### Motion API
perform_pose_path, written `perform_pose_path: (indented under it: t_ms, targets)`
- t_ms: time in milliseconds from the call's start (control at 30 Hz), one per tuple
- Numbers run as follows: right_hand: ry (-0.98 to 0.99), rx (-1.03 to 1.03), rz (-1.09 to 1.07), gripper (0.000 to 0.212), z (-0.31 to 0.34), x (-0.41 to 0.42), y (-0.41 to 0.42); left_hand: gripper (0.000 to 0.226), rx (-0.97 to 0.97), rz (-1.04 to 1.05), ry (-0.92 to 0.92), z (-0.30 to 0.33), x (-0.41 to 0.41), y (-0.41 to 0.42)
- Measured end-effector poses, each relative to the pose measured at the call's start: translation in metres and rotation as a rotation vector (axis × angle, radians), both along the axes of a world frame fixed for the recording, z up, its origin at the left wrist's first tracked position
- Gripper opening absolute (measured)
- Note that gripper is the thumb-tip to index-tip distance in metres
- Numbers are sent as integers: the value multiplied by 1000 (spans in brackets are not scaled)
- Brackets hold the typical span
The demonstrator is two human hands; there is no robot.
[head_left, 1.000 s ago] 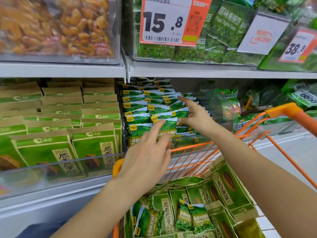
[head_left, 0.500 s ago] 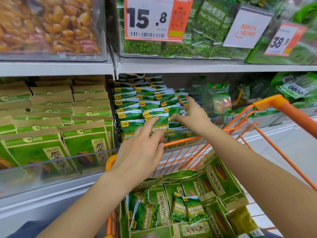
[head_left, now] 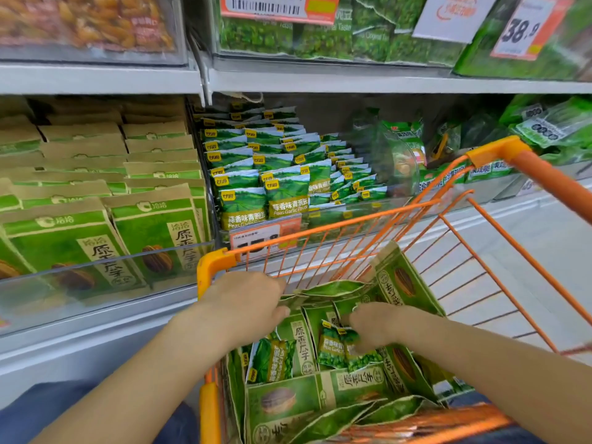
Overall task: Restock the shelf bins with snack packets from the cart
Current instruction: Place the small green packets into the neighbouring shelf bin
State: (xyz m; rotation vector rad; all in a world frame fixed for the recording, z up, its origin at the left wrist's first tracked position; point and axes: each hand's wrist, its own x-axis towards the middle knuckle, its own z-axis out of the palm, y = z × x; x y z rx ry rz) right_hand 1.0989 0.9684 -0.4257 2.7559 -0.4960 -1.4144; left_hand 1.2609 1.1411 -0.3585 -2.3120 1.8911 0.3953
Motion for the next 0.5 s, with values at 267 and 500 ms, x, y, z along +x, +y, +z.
perform_pose_path:
  t_ms: [267, 500]
  targets:
    - [-59, -50, 104, 30, 5, 1, -1, 41, 42, -2, 3, 1, 1, -1]
    - [-153, 268, -106, 15, 30, -3, -1, 43, -19, 27, 54, 8, 1, 0]
